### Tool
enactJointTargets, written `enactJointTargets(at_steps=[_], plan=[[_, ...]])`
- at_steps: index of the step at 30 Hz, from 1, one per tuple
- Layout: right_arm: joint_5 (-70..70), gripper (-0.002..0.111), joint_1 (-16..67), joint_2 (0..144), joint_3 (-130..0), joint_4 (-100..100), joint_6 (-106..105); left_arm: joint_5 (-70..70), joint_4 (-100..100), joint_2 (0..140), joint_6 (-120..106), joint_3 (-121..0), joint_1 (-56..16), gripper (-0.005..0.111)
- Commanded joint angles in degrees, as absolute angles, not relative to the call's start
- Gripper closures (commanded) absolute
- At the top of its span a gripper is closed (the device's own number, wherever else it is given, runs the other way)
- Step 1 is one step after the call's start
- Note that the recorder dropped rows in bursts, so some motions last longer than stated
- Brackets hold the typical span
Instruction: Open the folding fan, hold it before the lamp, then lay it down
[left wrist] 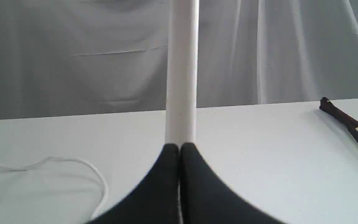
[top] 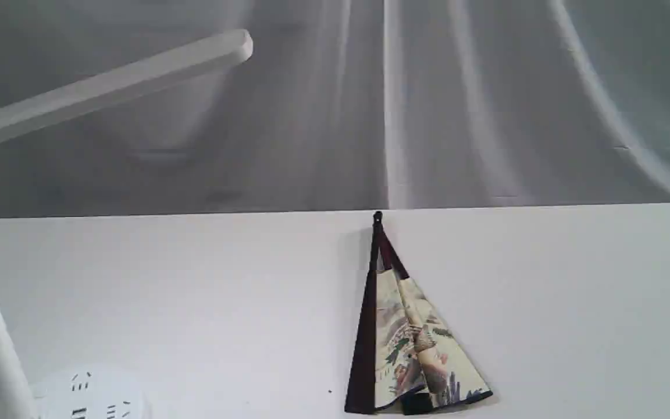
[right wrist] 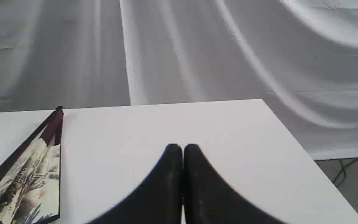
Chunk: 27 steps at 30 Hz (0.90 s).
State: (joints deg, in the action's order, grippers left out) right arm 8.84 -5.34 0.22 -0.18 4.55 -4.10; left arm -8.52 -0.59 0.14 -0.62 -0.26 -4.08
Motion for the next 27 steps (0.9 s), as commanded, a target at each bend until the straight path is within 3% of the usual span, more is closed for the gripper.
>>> enactJointTargets(at_steps=[1,27], plan=[[8.16,0.108,-5.15,0.00,0.00,4.75,-3.97,-8.43,-0.39,0.00,-0.50,0.00,-3.90,0.107],[8.16,0.108,-5.17,0.00,0.00,4.75,-4.68,-8.43,-0.39,0.00,-0.50,0.00,-3.90,0.107]])
